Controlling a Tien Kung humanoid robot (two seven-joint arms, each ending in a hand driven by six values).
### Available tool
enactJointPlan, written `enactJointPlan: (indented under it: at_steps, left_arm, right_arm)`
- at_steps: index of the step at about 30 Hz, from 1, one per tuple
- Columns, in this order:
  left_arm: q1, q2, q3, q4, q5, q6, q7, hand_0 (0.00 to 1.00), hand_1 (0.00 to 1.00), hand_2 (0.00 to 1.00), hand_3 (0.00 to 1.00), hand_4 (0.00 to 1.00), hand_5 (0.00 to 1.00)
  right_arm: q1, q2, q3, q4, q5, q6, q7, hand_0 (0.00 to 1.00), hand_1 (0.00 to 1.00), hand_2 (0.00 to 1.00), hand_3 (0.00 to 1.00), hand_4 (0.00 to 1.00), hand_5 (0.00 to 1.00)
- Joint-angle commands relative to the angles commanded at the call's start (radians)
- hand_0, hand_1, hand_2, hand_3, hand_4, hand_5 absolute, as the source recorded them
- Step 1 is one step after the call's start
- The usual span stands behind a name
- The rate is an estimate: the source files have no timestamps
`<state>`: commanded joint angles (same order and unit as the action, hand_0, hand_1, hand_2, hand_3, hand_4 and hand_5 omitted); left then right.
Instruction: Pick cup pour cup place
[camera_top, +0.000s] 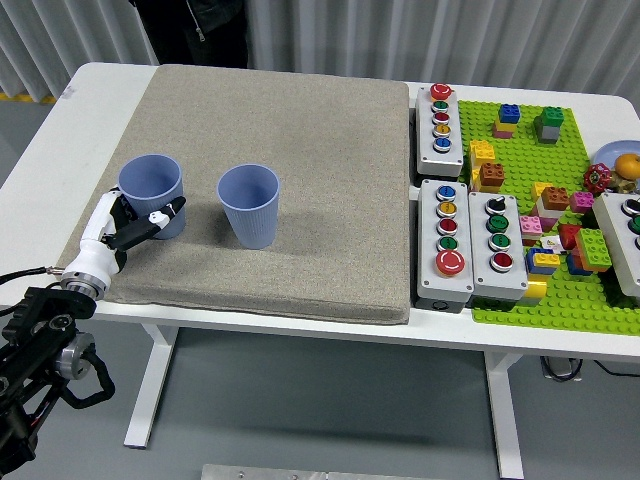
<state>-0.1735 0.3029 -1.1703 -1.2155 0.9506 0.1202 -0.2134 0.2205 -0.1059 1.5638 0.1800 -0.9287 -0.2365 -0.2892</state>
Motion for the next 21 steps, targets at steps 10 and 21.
enactJointPlan:
  at_steps: [10, 21]
  left_arm:
    - [0.007, -0.003, 0.006, -0.018, 0.007, 0.048, -0.002, 0.664, 0.631, 0.704, 0.695, 0.819, 0.203]
    - [0.019, -0.016, 0.023, -0.04, 0.011, 0.136, -0.032, 0.618, 0.569, 0.613, 0.599, 0.802, 0.188]
  right_arm:
    - [-0.002, 0.0, 0.001, 0.0, -0.002, 0.0, 0.0, 0.706, 0.632, 0.587, 0.576, 0.002, 0.13]
    - [0.0, 0.0, 0.001, 0.0, -0.004, 0.001, -0.001, 0.707, 0.632, 0.587, 0.576, 0.002, 0.132]
